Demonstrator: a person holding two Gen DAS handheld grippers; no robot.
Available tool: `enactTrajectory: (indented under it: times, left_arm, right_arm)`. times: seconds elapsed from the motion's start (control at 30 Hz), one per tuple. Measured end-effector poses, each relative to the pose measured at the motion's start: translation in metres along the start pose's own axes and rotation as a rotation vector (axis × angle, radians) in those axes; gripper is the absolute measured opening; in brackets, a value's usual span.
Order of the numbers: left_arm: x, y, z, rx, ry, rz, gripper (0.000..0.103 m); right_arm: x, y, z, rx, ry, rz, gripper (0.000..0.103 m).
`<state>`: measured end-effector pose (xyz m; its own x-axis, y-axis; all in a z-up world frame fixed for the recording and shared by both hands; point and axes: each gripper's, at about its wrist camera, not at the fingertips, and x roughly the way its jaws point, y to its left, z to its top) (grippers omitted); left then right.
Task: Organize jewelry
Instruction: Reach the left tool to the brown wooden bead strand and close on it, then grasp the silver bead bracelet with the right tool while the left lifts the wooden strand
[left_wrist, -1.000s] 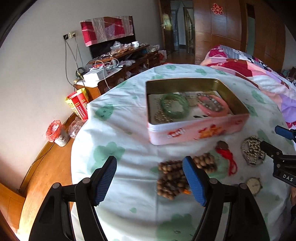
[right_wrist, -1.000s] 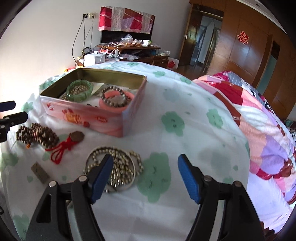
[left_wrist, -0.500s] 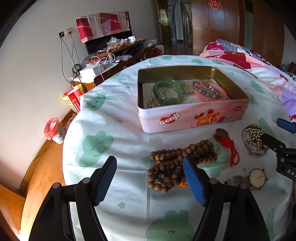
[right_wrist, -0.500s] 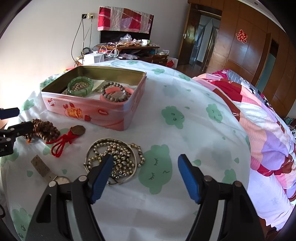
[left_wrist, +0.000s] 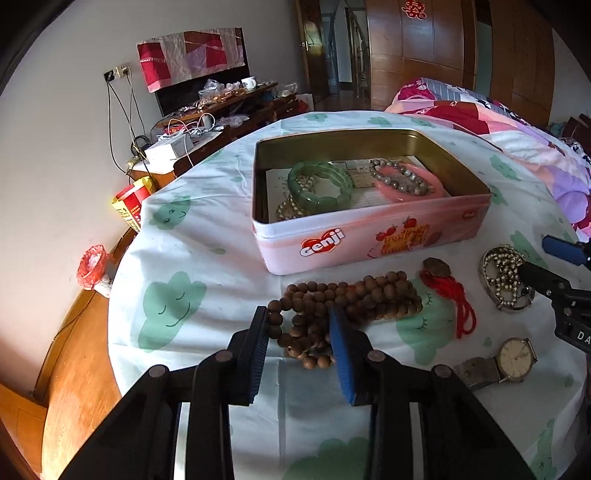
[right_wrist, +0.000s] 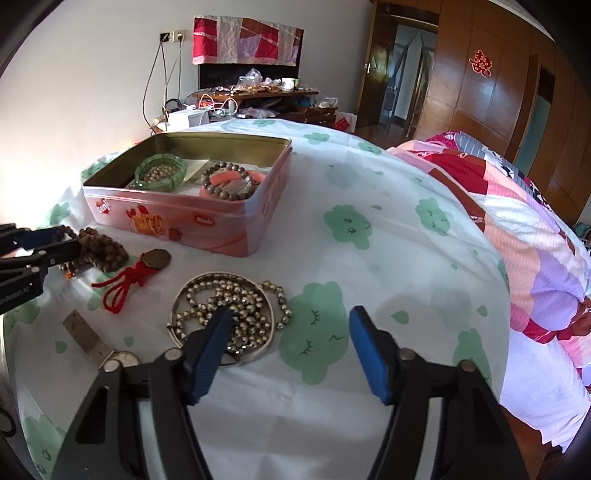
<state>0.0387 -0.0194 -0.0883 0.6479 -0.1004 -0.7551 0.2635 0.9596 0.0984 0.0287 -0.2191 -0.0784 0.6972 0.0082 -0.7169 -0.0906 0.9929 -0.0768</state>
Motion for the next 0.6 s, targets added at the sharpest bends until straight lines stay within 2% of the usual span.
enactTrajectory:
  times: [0.07,0.2,0.27,0.43,0.53,0.57,0.6]
  left_arm:
    - [-0.001,0.003,0.000,-0.006,-0.001,-0.007,0.032]
    - [-0.002,0.009,0.000,-0.021,-0.001,-0.007,0.029]
    - [-0.002,0.012,0.000,-0.028,-0.001,-0.003,0.013]
    - [-0.001,0.016,0.000,-0.034,0.004,-0.016,0.012]
    - [-0.001,0.013,0.000,-0.017,0.004,-0.019,0.012]
    - [-0.001,0.013,0.000,-0.030,0.006,-0.022,0.017]
    - [0.000,0.014,0.000,-0.039,0.011,-0.028,0.033]
  right_arm:
    - [-0.001,0.002,0.000,-0.001,-0.001,0.011,0.056]
    - [-0.006,0.003,0.003,0.006,-0.027,0.021,0.052]
    - [-0.010,0.003,0.005,0.012,-0.042,0.037,0.052]
    - [-0.007,0.013,0.008,-0.010,-0.042,0.068,0.051]
    - [0.000,0.021,0.007,-0.039,-0.015,0.075,0.040]
    - [0.000,0.022,0.007,-0.044,-0.014,0.074,0.040]
    - [0.000,0.022,0.007,-0.048,-0.010,0.077,0.040]
